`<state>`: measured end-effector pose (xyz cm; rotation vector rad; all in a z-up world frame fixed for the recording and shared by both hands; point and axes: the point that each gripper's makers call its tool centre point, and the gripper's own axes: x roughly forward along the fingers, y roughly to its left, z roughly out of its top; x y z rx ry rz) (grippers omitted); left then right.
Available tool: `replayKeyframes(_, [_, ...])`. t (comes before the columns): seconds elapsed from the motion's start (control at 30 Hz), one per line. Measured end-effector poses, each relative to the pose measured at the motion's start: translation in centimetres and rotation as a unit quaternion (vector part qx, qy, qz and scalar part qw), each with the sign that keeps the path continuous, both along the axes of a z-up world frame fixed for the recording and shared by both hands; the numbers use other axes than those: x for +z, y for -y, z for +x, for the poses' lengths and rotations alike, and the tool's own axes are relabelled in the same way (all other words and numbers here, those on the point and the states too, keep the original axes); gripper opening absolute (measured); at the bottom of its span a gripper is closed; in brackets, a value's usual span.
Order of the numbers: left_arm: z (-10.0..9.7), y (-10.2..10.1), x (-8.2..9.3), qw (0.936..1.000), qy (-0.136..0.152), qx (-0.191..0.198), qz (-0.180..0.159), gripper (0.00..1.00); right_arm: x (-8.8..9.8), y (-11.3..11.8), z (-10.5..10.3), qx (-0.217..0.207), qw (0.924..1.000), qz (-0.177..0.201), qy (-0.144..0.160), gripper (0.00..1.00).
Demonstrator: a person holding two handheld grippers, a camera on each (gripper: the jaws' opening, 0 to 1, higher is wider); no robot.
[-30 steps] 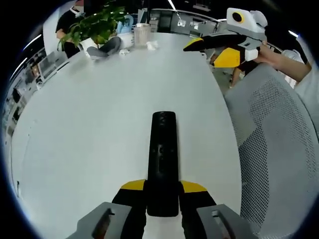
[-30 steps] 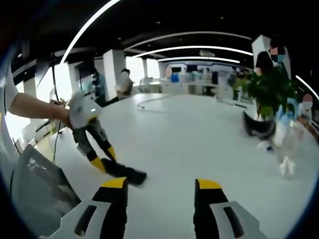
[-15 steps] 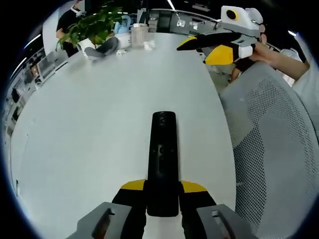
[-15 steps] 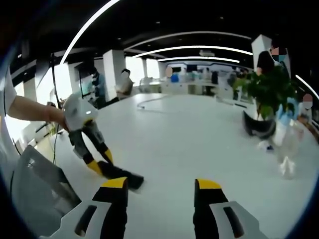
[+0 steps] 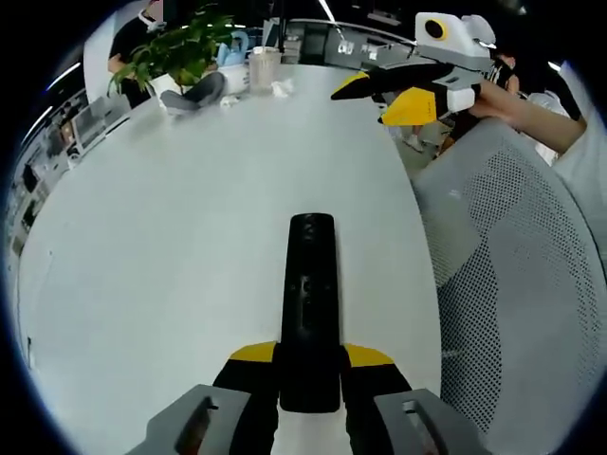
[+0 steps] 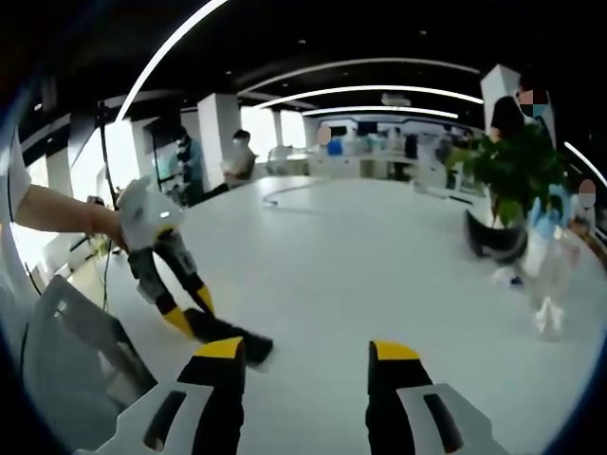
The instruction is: Press the specified remote control buttons in sequence, fully releasing each button before pressing the next.
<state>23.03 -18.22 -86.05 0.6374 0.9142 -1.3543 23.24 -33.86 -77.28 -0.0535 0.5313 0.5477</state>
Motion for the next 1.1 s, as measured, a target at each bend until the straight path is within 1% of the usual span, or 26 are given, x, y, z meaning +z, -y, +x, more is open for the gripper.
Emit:
replayKeyframes(0.47, [-0.7,0.1,0.0,1.0,-0.002,0.001,-0.003,0.24,-0.1,-0.1,-0.1,0.003,1.0,-0.001,-0.002,0.48])
replayKeyframes(0.77, [-1.2,0.1,0.0,0.9999,-0.007,0.008,-0.013,0.24,-0.1,-0.1,-0.1,0.004,1.0,-0.001,-0.003,0.48])
replayKeyframes(0.9, [-1.8,0.2,0.1,0.9998,-0.007,0.006,-0.018,0.24,-0.1,-0.1,-0.1,0.005,1.0,-0.001,-0.003,0.48])
replayKeyframes(0.97, [-2.3,0.4,0.1,0.9996,-0.013,0.002,-0.023,0.24,-0.1,-0.1,-0.1,0.005,1.0,-0.001,-0.002,0.48])
replayKeyframes(1.0, [-3.0,0.5,0.1,0.9994,-0.025,-0.003,-0.025,0.24,-0.1,-0.1,-0.1,0.005,1.0,-0.001,-0.003,0.48])
replayKeyframes(1.07, [-3.6,0.7,0.0,0.9992,-0.024,-0.01,-0.029,0.24,-0.1,-0.1,-0.1,0.005,1.0,-0.002,-0.002,0.48])
replayKeyframes(1.1, [-3.7,0.8,-0.1,0.9994,-0.013,-0.015,-0.029,0.24,-0.1,-0.1,-0.1,0.005,1.0,-0.001,-0.002,0.48])
